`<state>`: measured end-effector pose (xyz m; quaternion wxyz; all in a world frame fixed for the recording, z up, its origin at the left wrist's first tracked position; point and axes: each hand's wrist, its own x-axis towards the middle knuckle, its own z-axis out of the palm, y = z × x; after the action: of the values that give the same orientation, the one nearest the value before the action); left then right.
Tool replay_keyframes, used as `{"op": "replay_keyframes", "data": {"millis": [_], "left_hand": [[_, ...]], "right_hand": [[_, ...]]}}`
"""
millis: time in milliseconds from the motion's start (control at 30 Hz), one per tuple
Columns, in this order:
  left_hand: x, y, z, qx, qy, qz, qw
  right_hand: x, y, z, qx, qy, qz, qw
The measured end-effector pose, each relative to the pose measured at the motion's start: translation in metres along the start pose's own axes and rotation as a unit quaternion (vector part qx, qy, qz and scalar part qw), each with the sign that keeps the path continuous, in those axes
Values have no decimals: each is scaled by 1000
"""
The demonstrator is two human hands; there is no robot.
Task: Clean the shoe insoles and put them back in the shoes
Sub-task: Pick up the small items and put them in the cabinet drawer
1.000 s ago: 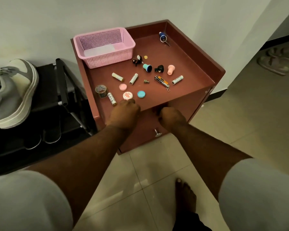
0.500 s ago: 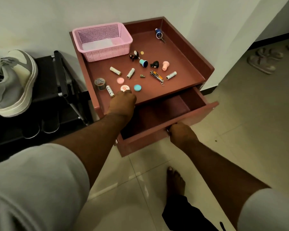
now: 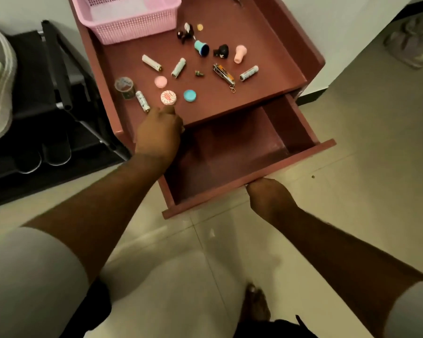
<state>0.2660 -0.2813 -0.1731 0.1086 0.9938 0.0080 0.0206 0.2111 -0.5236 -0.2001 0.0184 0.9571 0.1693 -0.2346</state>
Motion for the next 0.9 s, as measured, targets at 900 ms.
{"op": "replay_keyframes", "data": {"millis": [900], "left_hand": [[21, 2, -67, -247, -42, -382, 890]], "right_hand": [[113, -55, -154, 211, 46, -157, 964]]}}
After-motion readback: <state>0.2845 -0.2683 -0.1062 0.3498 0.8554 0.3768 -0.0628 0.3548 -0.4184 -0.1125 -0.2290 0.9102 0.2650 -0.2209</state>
